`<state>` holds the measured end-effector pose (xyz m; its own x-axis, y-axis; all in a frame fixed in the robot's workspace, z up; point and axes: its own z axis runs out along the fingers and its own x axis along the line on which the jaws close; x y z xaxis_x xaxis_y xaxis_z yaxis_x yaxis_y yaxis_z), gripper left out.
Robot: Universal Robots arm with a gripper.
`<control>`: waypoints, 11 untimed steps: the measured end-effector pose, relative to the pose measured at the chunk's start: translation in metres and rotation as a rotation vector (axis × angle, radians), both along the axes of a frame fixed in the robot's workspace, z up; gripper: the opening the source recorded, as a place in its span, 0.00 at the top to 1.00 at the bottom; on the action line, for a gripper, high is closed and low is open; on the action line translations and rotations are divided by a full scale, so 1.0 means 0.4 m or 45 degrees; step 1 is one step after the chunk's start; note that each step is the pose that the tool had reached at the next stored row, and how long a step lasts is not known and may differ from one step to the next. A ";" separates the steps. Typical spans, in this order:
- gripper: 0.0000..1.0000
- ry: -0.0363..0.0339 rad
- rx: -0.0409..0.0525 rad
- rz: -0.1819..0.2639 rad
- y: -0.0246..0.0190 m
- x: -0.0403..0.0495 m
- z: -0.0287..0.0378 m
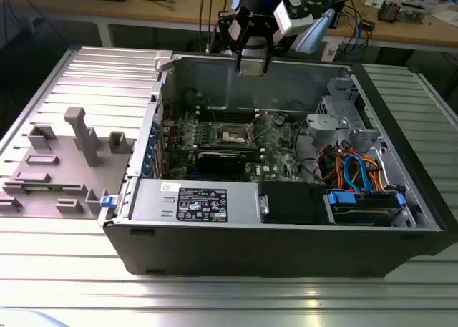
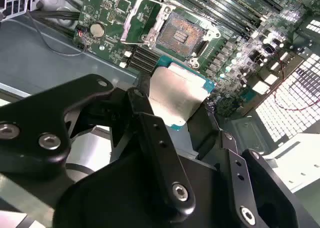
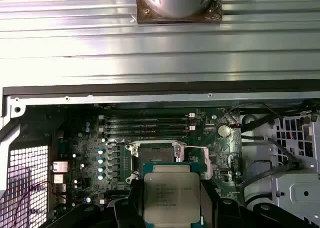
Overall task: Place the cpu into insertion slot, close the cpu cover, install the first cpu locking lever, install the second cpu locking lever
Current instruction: 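Place the cpu into insertion slot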
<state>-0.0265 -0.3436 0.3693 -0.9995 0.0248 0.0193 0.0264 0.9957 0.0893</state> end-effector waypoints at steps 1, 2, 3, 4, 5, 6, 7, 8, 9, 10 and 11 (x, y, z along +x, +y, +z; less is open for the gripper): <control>0.46 0.0000 0.000 0.000 0.000 0.000 0.000; 0.46 0.0000 0.000 0.000 0.000 0.000 0.000; 0.46 0.0000 0.000 0.000 0.000 0.000 0.000; 0.46 -0.0001 0.000 0.000 0.000 0.000 0.000; 0.46 0.0000 0.000 0.000 0.000 0.000 0.000; 0.46 0.0000 0.000 0.000 0.000 0.000 0.000; 0.46 0.0000 0.000 0.000 0.000 0.000 0.000; 0.46 0.0000 0.000 0.000 0.000 0.000 0.000; 0.46 0.0000 0.000 -0.001 0.000 0.000 0.000; 0.46 0.0001 0.000 -0.007 0.000 0.000 0.000; 0.46 0.0000 0.000 -0.017 0.000 0.000 0.000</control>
<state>-0.0264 -0.3436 0.3693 -0.9991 0.0380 0.0193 0.0396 0.9952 0.0893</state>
